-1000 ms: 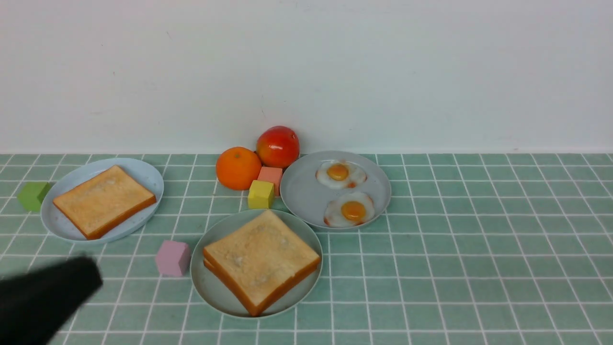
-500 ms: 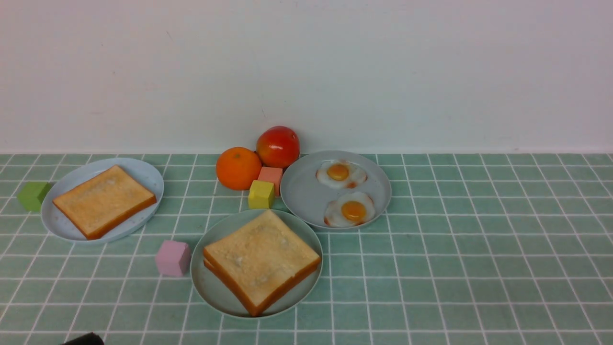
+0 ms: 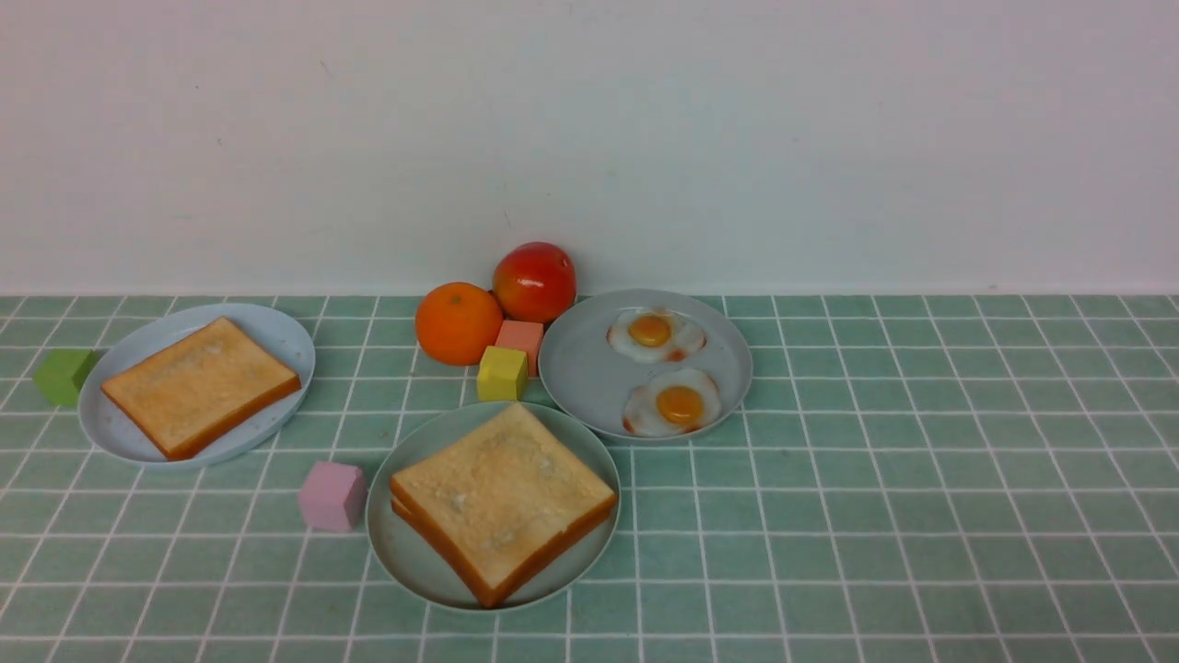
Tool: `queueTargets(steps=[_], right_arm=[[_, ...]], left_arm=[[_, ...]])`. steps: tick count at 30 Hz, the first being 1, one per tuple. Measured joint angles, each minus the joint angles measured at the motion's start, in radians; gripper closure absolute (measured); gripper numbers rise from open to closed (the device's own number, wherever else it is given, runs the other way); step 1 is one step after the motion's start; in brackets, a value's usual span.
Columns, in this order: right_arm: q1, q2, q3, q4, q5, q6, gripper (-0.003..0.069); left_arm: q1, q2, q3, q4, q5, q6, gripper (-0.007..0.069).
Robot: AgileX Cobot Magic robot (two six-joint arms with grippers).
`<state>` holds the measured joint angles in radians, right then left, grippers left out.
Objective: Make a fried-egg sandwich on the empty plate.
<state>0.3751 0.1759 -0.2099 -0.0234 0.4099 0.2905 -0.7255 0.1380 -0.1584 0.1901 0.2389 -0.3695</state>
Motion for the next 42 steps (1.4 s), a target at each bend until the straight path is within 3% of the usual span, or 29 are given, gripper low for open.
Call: queueTargets(steps=[4, 7, 10, 14, 18, 42], right_arm=[[-0.137, -0.037, 0.055, -0.001, -0.008, -0.022, 0.0669], [-0.299, -0.104, 0.144, 0.052, -0.027, -0.163, 0.0674], [-0.37, -0.167, 0.216, 0.143, -0.031, -0.301, 0.0674], [-0.385, -0.185, 0.226, 0.23, -0.026, -0.431, 0.0674], [-0.385, -0.186, 0.226, 0.247, -0.02, -0.474, 0.0674], [-0.385, -0.186, 0.226, 0.252, -0.019, -0.479, 0.0673]], left_arm=[[0.0, 0.0, 0.0, -0.001, 0.001, 0.0, 0.0637], [0.0, 0.0, 0.0, -0.001, 0.003, 0.0, 0.0637], [0.0, 0.0, 0.0, -0.001, 0.003, 0.0, 0.0634], [0.0, 0.0, 0.0, -0.001, 0.003, 0.0, 0.063], [0.0, 0.0, 0.0, -0.001, 0.004, 0.0, 0.0627], [0.0, 0.0, 0.0, -0.001, 0.004, -0.001, 0.0605]])
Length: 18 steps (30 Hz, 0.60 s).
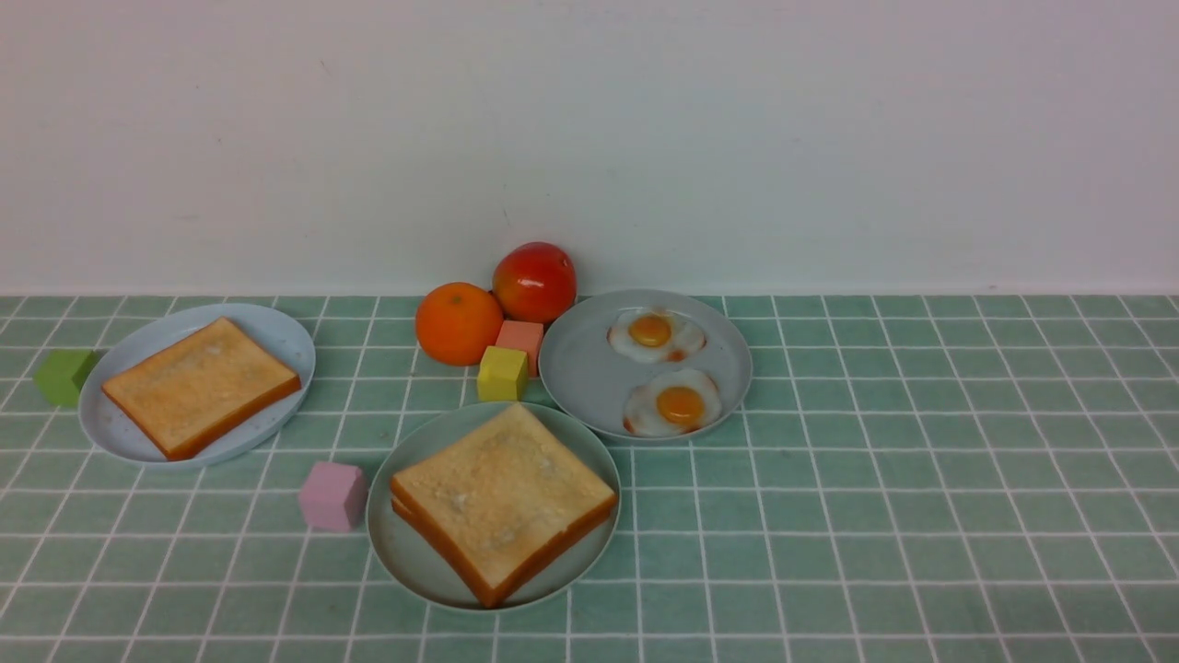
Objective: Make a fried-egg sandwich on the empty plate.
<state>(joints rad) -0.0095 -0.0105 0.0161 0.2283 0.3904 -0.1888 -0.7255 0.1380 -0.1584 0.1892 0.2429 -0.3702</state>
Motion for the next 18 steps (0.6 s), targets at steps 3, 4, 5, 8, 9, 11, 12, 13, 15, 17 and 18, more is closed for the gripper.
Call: queueTargets(steps=[3, 4, 5, 8, 9, 11, 12, 13, 15, 17, 18], right_arm=[[0.0, 0.0, 0.0, 0.0, 0.0, 0.0, 0.0671], [0.0, 0.0, 0.0, 0.0, 0.0, 0.0, 0.0671], [0.0, 0.0, 0.0, 0.0, 0.0, 0.0, 0.0671], [0.0, 0.0, 0.0, 0.0, 0.0, 0.0, 0.0669], [0.0, 0.0, 0.0, 0.0, 0.0, 0.0, 0.0669], [0.0, 0.0, 0.0, 0.001, 0.0, 0.0, 0.0667], [0.0, 0.0, 0.0, 0.001, 0.0, 0.0, 0.0666], [0.0, 0.0, 0.0, 0.001, 0.0, 0.0, 0.0666], [0.0, 0.0, 0.0, 0.001, 0.0, 0.0, 0.0664], [0.0, 0.0, 0.0, 0.001, 0.0, 0.0, 0.0663], [0.0, 0.0, 0.0, 0.001, 0.0, 0.0, 0.0662]], left_arm=[[0.0, 0.0, 0.0, 0.0, 0.0, 0.0, 0.0605], [0.0, 0.0, 0.001, 0.0, 0.0, 0.0, 0.0605], [0.0, 0.0, 0.003, 0.002, -0.002, 0.0, 0.0604], [0.007, -0.008, 0.013, 0.05, -0.011, 0.036, 0.0606], [0.022, -0.019, 0.014, 0.048, -0.013, 0.046, 0.0613], [0.068, -0.04, 0.015, 0.031, -0.016, 0.062, 0.0634], [0.126, -0.061, 0.016, 0.0, -0.021, 0.083, 0.0638], [0.138, -0.065, 0.018, -0.006, -0.023, 0.083, 0.0638], [0.284, -0.114, 0.045, -0.086, -0.053, 0.145, 0.0638], [0.408, -0.141, 0.086, -0.164, -0.085, 0.188, 0.0638], [0.466, -0.147, 0.115, -0.202, -0.102, 0.206, 0.0638]])
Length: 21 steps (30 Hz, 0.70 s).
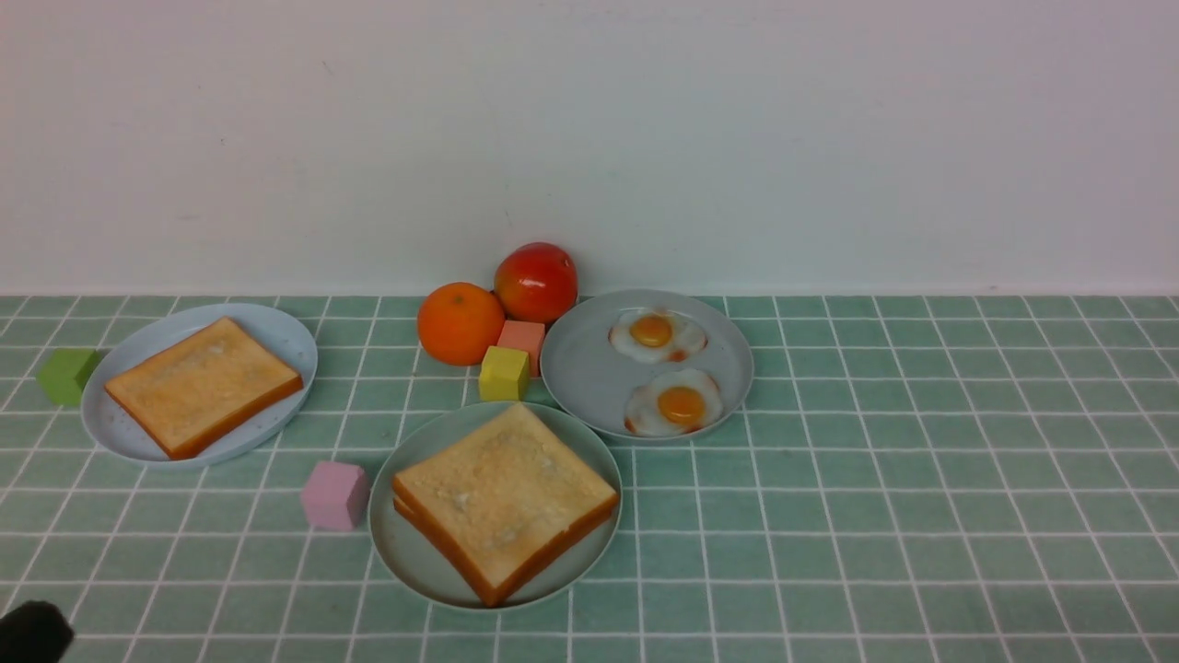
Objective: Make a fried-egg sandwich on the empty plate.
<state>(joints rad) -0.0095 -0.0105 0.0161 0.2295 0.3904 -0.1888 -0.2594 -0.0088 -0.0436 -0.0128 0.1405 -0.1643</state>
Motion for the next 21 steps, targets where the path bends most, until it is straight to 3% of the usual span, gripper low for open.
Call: queueTargets(steps=[3, 8, 21], right_arm=[[0.0, 0.0, 0.0, 0.0, 0.001, 0.0, 0.0659], [0.0, 0.0, 0.0, 0.0, 0.001, 0.0, 0.0658], [0.0, 0.0, 0.0, 0.0, 0.001, -0.002, 0.0648]], left_arm=[[0.149, -0.002, 0.063, -0.073, 0.013, 0.021, 0.0638], [0.261, -0.002, 0.075, -0.084, 0.215, 0.028, 0.0638], [0.268, -0.002, 0.075, -0.084, 0.229, 0.028, 0.0638]])
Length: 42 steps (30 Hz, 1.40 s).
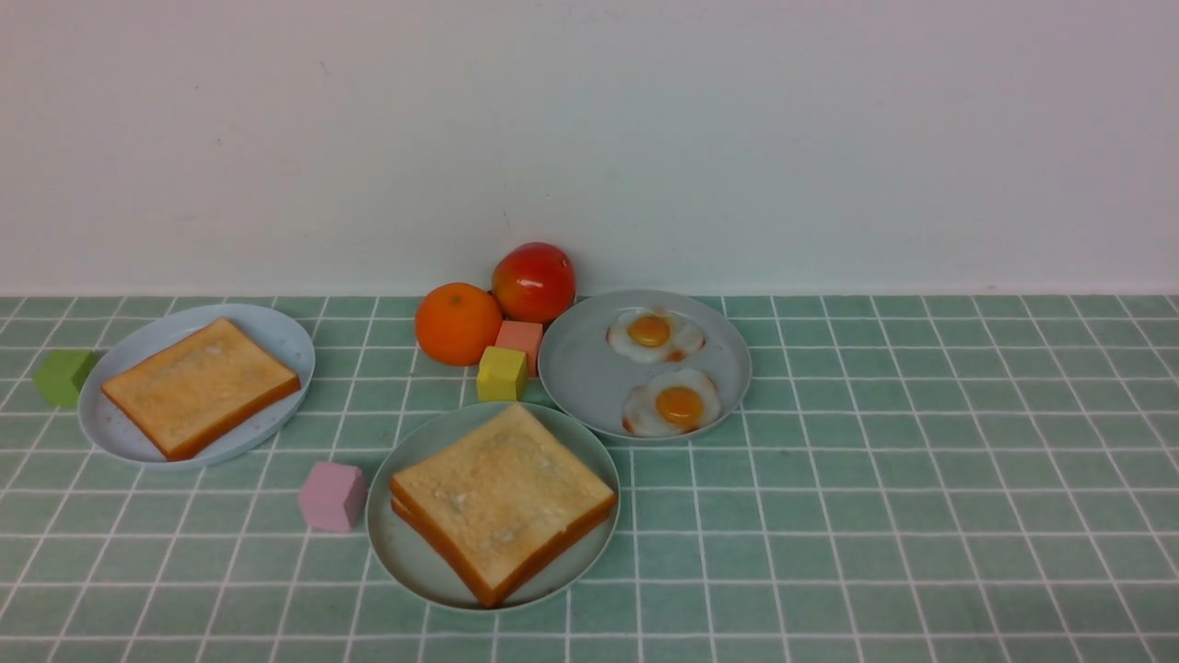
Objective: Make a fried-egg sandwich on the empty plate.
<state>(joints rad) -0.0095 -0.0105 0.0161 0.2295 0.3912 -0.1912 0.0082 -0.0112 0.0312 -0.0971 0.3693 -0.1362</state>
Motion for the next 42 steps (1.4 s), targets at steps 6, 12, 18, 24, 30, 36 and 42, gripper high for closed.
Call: queueTargets(steps=[6, 12, 18, 24, 30, 36, 42], right_arm=[[0.0, 0.0, 0.0, 0.0, 0.0, 0.0, 0.0643], [0.0, 0.0, 0.0, 0.0, 0.0, 0.0, 0.0636], [0.0, 0.0, 0.0, 0.0, 0.0, 0.0, 0.0631], [0.0, 0.0, 0.0, 0.0, 0.0, -0.001, 0.0627], [0.0, 0.0, 0.0, 0.0, 0.0, -0.001, 0.0623], [0.0, 0.0, 0.0, 0.0, 0.0, -0.001, 0.0615], [0.0, 0.0, 0.0, 0.0, 0.0, -0.001, 0.0606]], left_arm=[[0.0, 0.0, 0.0, 0.0, 0.0, 0.0, 0.0638], [0.0, 0.0, 0.0, 0.0, 0.0, 0.0, 0.0638], [0.0, 0.0, 0.0, 0.0, 0.0, 0.0, 0.0638], [0.0, 0.0, 0.0, 0.0, 0.0, 0.0, 0.0636], [0.0, 0.0, 0.0, 0.0, 0.0, 0.0, 0.0634], [0.0, 0.0, 0.0, -0.001, 0.0, 0.0, 0.0631], [0.0, 0.0, 0.0, -0.001, 0.0, 0.0, 0.0627]])
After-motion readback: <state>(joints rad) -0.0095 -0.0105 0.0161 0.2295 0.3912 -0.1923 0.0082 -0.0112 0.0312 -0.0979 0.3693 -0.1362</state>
